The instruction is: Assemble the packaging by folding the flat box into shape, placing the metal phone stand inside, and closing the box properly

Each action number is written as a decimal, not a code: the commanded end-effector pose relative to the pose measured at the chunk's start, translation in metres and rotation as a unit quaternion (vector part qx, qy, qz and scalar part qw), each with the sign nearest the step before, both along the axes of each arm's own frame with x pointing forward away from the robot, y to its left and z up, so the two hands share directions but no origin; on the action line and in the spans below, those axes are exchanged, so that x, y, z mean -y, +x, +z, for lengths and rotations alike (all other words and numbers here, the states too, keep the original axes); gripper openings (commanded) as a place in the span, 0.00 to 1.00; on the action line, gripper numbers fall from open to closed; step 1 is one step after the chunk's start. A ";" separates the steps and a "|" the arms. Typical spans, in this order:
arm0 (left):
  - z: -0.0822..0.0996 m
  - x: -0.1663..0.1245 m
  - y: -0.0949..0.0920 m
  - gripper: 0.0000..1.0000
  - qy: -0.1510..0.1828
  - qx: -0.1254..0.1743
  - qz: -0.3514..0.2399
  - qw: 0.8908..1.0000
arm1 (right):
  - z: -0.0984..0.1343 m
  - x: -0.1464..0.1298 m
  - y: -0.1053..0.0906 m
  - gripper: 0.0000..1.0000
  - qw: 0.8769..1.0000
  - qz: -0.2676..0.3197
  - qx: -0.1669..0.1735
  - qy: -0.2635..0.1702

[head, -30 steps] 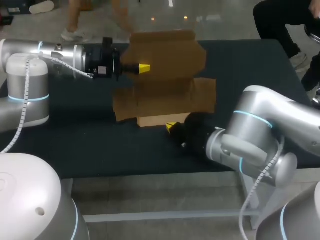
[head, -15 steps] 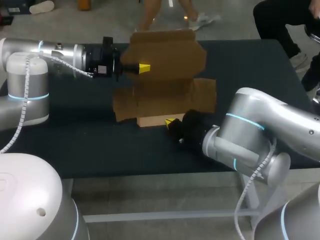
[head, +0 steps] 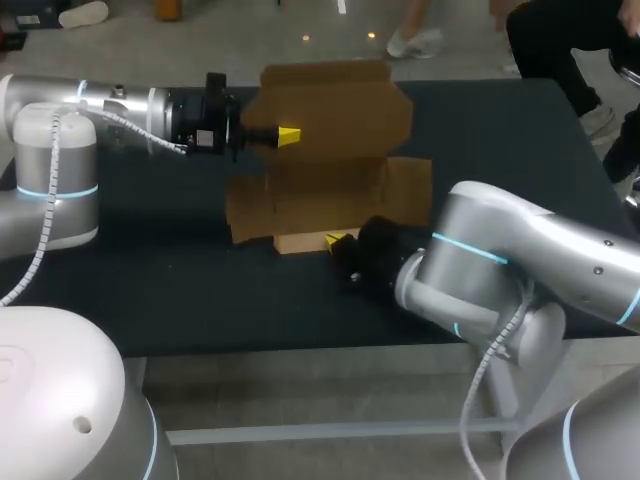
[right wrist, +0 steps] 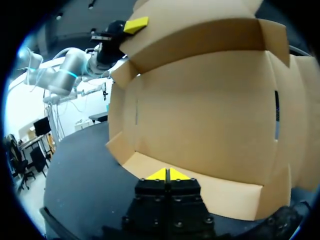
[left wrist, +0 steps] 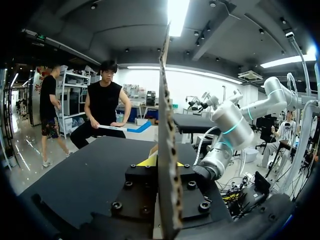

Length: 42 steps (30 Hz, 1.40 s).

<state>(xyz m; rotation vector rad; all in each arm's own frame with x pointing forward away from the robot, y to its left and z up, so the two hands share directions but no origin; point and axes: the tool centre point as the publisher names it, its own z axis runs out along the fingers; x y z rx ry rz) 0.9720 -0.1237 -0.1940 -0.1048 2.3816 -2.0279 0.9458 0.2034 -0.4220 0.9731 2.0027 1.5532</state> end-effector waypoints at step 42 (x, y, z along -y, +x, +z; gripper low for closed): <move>-0.003 0.001 -0.005 0.00 0.005 -0.004 -0.011 1.000 | -0.018 0.001 -0.002 0.00 0.999 -0.024 -0.021 0.012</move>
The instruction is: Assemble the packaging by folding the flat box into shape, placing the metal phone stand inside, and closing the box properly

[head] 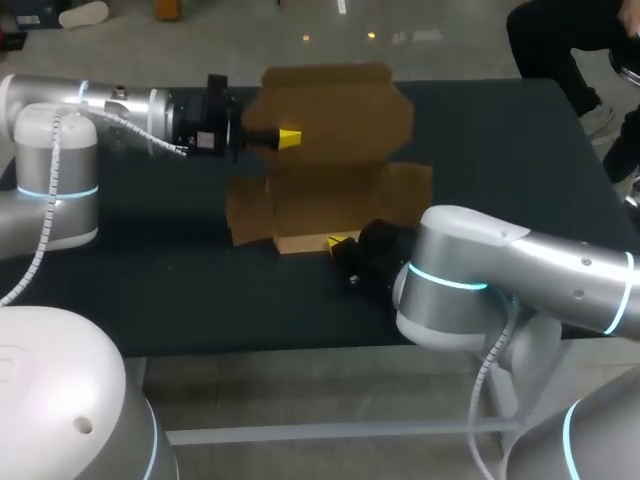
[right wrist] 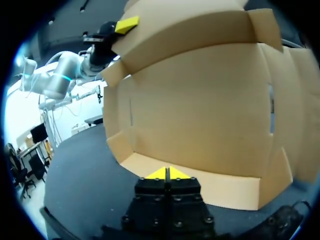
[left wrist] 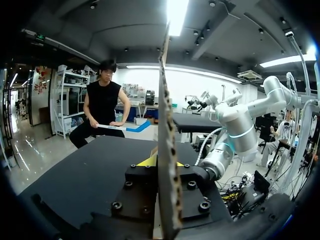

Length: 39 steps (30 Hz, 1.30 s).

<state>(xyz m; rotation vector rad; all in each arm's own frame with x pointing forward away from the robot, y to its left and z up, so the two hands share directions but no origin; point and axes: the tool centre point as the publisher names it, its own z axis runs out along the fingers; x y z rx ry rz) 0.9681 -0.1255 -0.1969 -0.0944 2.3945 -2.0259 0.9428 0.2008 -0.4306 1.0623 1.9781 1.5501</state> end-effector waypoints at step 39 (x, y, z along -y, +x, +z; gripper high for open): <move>-0.024 0.013 -0.056 0.00 0.002 -0.010 -0.020 1.000 | -0.010 -0.001 0.001 0.00 1.000 -0.001 0.000 -0.001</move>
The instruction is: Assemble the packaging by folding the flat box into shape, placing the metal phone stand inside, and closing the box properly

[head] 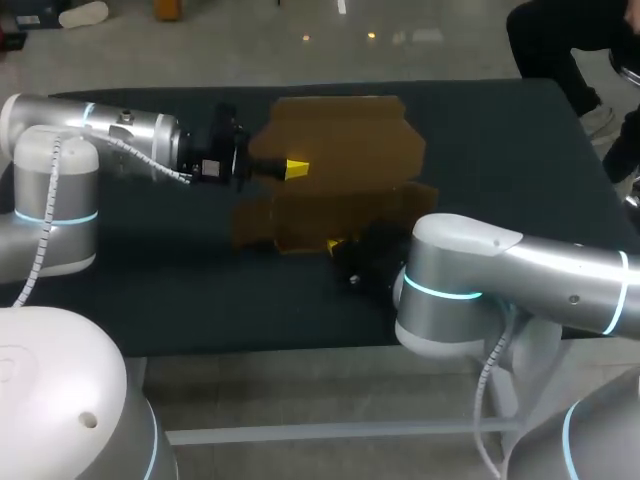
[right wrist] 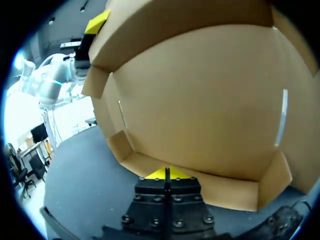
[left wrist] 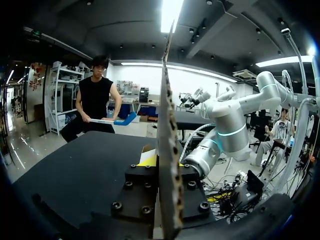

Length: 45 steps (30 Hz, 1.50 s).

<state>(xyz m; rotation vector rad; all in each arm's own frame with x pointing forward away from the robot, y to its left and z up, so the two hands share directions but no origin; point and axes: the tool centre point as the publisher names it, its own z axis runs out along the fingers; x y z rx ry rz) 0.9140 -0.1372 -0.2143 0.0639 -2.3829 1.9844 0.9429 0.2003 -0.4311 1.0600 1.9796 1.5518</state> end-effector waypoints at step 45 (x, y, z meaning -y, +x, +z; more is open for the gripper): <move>-0.020 -0.003 0.011 0.00 -0.022 -0.056 0.021 0.998 | -0.009 -0.002 0.001 0.00 1.000 -0.002 0.000 -0.001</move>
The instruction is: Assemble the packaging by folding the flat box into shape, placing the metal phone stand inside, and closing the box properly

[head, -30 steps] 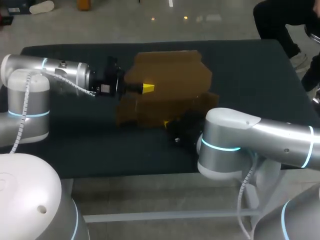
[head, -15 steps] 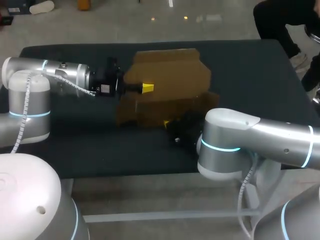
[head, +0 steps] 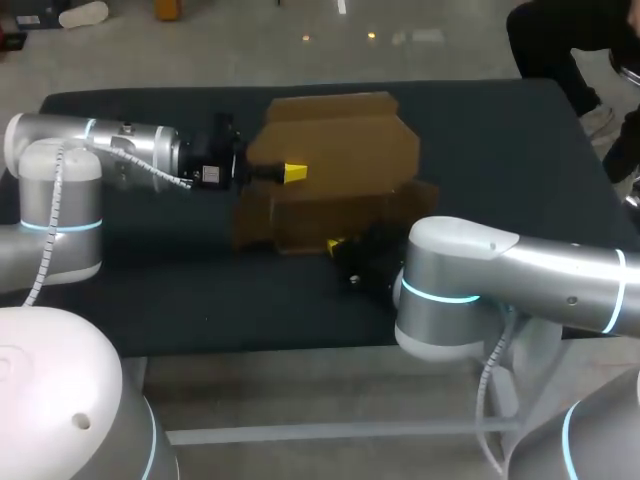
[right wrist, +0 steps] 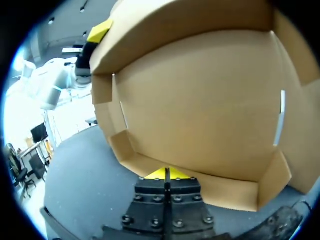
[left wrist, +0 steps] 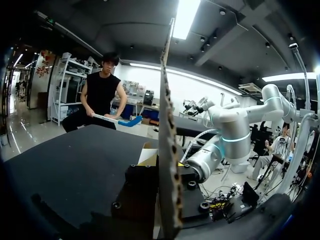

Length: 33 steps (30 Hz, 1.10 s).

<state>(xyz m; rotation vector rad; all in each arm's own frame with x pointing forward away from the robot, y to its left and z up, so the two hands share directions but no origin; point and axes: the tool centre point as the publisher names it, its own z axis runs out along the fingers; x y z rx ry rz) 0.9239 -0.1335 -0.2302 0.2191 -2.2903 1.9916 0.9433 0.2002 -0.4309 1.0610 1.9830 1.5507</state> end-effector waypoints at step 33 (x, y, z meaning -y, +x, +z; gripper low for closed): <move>-0.003 -0.001 0.003 0.00 -0.001 0.000 0.003 1.000 | 0.009 -0.001 -0.021 0.00 1.000 0.029 0.003 0.003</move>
